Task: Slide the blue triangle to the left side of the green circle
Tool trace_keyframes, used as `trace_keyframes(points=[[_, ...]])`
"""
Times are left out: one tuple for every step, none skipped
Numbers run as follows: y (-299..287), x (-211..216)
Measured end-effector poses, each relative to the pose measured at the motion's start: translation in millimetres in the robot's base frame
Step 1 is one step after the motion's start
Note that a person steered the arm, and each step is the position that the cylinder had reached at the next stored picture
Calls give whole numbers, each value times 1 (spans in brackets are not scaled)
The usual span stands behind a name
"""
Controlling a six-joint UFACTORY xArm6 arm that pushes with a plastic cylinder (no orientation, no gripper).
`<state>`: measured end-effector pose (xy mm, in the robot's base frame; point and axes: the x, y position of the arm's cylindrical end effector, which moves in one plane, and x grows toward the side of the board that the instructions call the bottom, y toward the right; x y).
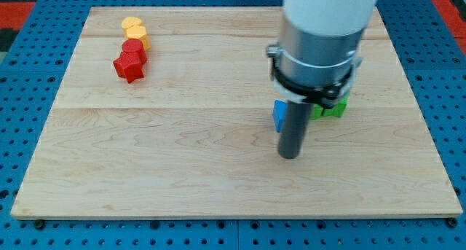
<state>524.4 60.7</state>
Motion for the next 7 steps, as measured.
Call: trace_keyframes(points=[[-9, -60], [-20, -74], [-46, -67], [-42, -32], [7, -32], [49, -31], [36, -42]])
